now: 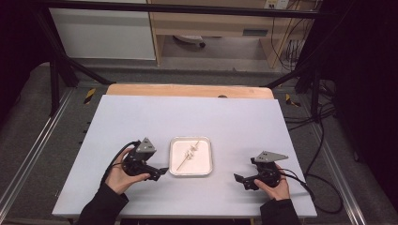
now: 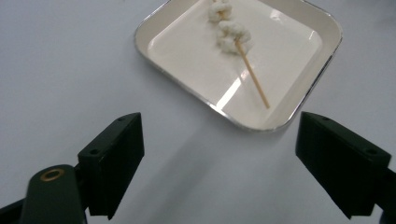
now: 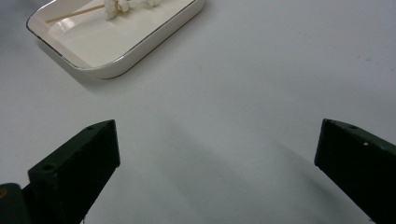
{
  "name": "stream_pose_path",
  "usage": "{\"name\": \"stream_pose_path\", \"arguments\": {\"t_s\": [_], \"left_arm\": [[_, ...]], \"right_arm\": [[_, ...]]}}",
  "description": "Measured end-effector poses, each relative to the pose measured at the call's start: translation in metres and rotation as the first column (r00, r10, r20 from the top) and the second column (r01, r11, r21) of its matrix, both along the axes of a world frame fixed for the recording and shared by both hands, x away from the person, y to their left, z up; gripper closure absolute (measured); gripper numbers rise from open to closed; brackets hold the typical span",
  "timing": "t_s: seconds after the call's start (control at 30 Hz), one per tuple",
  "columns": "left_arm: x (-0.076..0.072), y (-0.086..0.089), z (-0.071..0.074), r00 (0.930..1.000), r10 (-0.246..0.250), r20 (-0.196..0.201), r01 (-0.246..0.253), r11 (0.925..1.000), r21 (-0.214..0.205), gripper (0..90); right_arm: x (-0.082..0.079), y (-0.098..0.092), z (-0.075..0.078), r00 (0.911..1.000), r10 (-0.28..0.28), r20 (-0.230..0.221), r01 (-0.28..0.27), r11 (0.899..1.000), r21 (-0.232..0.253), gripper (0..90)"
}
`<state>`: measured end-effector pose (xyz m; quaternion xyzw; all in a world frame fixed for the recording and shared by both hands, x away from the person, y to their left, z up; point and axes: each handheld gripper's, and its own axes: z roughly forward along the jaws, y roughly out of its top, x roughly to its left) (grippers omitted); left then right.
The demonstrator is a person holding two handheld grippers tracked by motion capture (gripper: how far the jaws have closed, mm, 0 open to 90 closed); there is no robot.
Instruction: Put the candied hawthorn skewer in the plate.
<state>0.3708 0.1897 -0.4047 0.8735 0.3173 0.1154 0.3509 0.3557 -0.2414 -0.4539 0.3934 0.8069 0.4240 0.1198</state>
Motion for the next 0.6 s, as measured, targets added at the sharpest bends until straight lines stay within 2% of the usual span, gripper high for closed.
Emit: {"name": "stream_pose_path", "arguments": {"t_s": [0.13,0.27,0.43,0.6], "left_arm": [[-0.006,0.019,-0.007,0.9996,0.026,0.005,-0.026,0.9990,-0.037,14.1],[-0.012,0.034,-0.018,0.9986,0.050,0.018,-0.049,0.9972,-0.057,12.8],[-0.019,0.050,-0.031,0.9966,0.082,0.007,-0.081,0.9926,-0.090,12.4],[-0.022,0.060,-0.039,0.9952,0.097,-0.002,-0.097,0.9898,-0.104,11.1]], "right_arm": [[0.000,0.000,0.000,1.0000,0.002,-0.002,-0.002,1.000,-0.002,0.8],[0.000,0.000,-0.001,1.0000,0.000,-0.003,0.000,1.000,-0.002,0.8],[0.000,-0.001,-0.001,1.0000,0.003,-0.005,-0.003,1.000,-0.003,0.8],[-0.001,0.000,-0.003,0.9999,0.012,-0.005,-0.012,1.000,-0.017,0.8]]}}
